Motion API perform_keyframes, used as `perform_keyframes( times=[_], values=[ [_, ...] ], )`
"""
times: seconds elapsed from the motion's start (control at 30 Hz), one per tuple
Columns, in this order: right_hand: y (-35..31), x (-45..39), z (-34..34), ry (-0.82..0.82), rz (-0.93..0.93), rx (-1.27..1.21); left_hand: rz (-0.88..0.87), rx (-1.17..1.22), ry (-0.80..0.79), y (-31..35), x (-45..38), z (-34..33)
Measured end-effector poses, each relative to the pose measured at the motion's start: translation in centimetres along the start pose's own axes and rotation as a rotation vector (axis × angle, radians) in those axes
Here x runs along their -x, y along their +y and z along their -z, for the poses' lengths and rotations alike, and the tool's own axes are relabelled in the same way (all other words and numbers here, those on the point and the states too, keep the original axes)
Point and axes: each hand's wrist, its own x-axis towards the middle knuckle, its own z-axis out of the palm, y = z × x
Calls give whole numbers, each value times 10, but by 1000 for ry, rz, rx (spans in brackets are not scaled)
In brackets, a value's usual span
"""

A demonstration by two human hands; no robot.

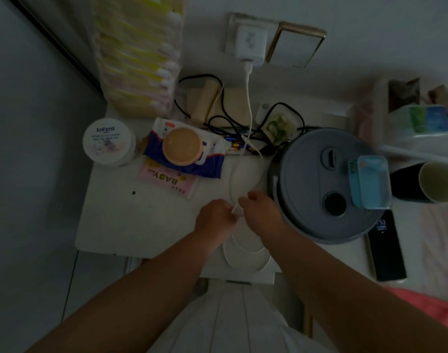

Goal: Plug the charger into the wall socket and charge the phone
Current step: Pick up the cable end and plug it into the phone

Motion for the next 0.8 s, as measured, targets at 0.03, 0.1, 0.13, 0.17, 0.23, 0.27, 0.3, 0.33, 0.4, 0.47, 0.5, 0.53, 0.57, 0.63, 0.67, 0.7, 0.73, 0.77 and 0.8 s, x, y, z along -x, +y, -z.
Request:
perform_keyframes(
  times=[0.03,0.1,0.13,0.17,0.23,0.27,0.3,0.33,0.4,0.47,0.5,0.53,0.57,0.63,0.67,0.7,0.73,0.77,0.8],
  values=[
    [1,-1,-1,-1,-33,-29,-5,2,2,-1,2,-1],
    [2,-3,-1,-4,-96,-74,-6,57,23,-5,6,-4],
    [1,-4,-1,-10,-118,-108,-9,107,38,-7,10,-4],
    [1,-5,-2,-17,-132,-149,-4,146,36,-9,13,-3],
    [-1,-6,-2,-31,-144,-239,2,185,20,-11,22,-1],
    [-2,-7,-3,-35,-153,-294,-1,193,21,-12,26,0],
    [-2,-7,-4,-36,-161,-351,-7,201,21,-13,30,1],
    [-2,-7,-6,-35,-164,-401,-9,214,25,-15,32,2],
    [-4,-5,-9,-24,-145,-474,-6,251,29,-18,38,3],
    [-6,-3,-11,-14,-124,-539,-8,269,27,-20,42,5],
    [-7,0,-11,0,-118,-572,-7,279,22,-21,44,7],
    [-7,2,-11,17,-119,-609,-7,293,14,-23,45,8],
    [-7,5,-11,29,-121,-643,-9,307,3,-24,48,10],
    [-6,12,-10,32,-101,-665,-21,328,-26,-26,52,14],
    [-5,16,-8,30,-85,-660,-26,339,-46,-26,54,17],
    [-5,23,-6,26,-64,-653,-28,350,-71,-25,56,22],
    [-5,30,-4,21,-38,-645,-24,370,-94,-23,57,27],
    [-4,38,-2,14,-6,-638,-14,412,-108,-20,58,33],
    [-2,46,0,6,33,-624,2,483,-115,-15,58,40]
  ],
)
